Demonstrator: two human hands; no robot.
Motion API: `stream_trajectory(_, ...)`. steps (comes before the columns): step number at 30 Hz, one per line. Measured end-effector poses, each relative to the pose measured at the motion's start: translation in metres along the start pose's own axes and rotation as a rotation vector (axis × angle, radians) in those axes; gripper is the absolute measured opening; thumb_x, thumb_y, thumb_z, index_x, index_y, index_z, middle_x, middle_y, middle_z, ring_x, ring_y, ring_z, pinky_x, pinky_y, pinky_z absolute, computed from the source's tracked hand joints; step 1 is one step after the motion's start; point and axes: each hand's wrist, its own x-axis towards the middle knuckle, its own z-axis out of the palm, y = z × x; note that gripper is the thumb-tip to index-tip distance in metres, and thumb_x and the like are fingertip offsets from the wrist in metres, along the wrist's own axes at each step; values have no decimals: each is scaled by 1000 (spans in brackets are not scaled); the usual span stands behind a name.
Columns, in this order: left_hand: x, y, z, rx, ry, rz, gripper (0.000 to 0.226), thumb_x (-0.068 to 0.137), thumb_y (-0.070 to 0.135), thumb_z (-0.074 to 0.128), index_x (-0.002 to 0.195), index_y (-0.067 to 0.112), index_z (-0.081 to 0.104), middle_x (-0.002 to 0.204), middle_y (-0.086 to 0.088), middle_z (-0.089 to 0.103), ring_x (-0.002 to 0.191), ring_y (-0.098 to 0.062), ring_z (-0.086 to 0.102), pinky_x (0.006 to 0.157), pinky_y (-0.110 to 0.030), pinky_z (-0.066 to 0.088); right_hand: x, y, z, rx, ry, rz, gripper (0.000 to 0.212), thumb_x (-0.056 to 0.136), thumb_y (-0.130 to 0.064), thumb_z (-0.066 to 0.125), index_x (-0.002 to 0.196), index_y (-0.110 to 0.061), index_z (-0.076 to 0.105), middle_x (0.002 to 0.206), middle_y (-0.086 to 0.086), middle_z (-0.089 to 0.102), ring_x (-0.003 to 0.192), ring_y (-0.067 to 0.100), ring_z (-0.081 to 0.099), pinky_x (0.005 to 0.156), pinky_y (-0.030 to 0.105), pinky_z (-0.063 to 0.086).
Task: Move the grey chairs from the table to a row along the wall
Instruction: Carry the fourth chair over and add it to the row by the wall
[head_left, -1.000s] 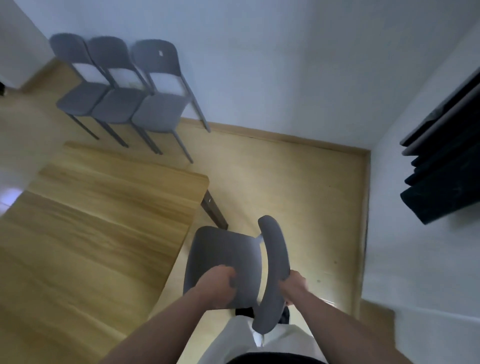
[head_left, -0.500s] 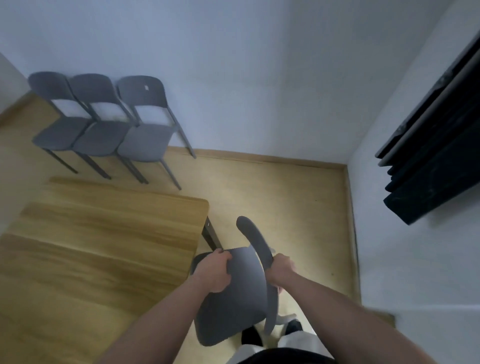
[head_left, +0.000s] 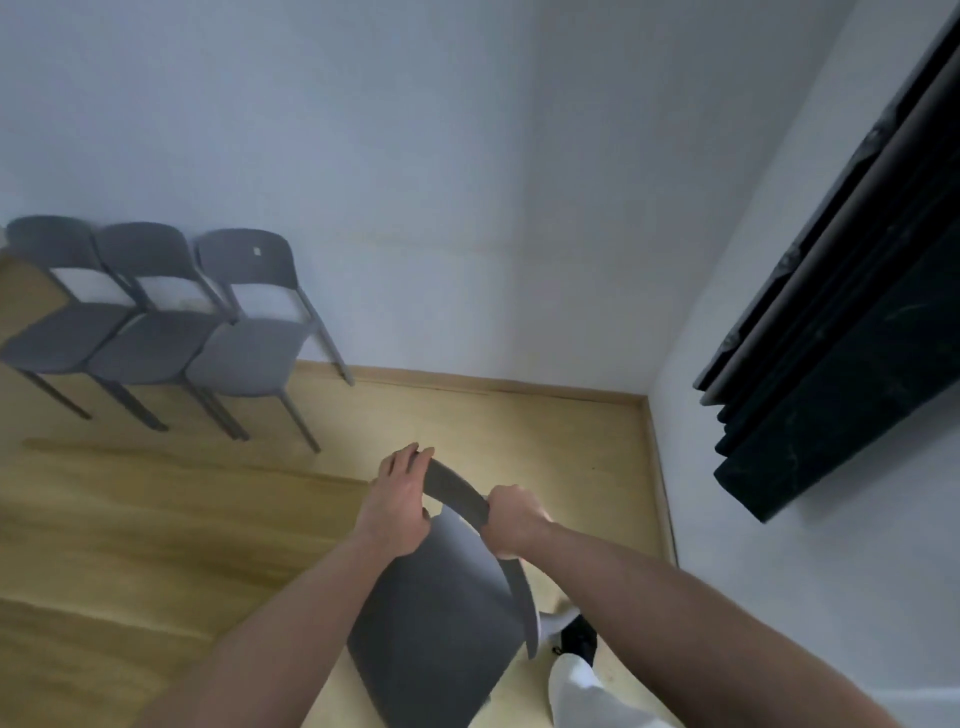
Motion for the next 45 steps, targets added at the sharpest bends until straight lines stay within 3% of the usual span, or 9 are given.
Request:
stream_trajectory(3,36,-2,-3,45,-14,-36,59,87,19,61,141,22,38,142,3,44,134,-23,35,109,-41,40,21,11,-26,-113,-13,-68,22,86,-11,55,106,-9,64,86,6,59,73,26,58,60,29,45)
stream_trajectory(6,70,0,-8,25,-82,-86,21,92,22,57,112,19,54,110,0,61,107,-22,56,86,-35,49,47,29,-50,-186,-32,-125,22,84,-8,57,103,-9,68,85,7,61,73,27,61,59,29,45)
stream_trajectory(8,94,6,-14,75,-156,-79,5,93,23,55,95,19,54,93,0,59,86,-19,57,71,-31,44,64,43,-67,-208,-48,-159,21,82,-3,55,99,-8,68,84,8,62,71,27,59,58,30,45)
stream_trajectory(16,180,60,-40,198,-120,-32,11,94,21,50,97,17,60,99,-3,64,91,-25,62,70,-33,43,138,105,-149,-243,-32,-253,24,84,-2,51,99,-10,68,96,11,67,86,29,65,63,30,45)
stream_trajectory(21,221,60,-65,259,-112,-66,15,86,15,55,99,23,60,100,-2,65,93,-26,63,72,-34,46,179,105,-191,-283,26,-316,16,86,-7,52,90,-16,65,89,8,63,93,31,65,64,29,39)
stream_trajectory(28,288,10,-93,272,-48,-107,10,86,16,56,92,24,60,95,0,65,87,-26,64,65,-34,43,253,59,-232,-362,129,-371,19,89,-12,51,97,-19,67,106,8,68,101,31,65,68,29,41)
stream_trajectory(35,371,-63,-126,222,-8,-55,11,91,16,47,81,20,47,95,-4,64,88,-27,62,66,-33,41,337,-3,-265,-336,140,-307,18,87,-10,52,91,-22,64,99,6,67,92,30,65,66,30,40)
stream_trajectory(39,411,-99,-148,221,1,-33,12,92,18,45,92,15,57,99,-6,63,92,-29,61,69,-33,38,371,-38,-288,-319,141,-291,16,88,-12,50,78,-23,55,97,7,68,81,29,59,65,30,39)
stream_trajectory(45,466,-149,-171,218,46,-56,14,91,17,47,88,16,61,94,-5,65,89,-29,63,69,-34,42,435,-80,-314,-276,109,-287,15,91,-16,50,83,-19,62,86,3,64,78,26,60,63,31,42)
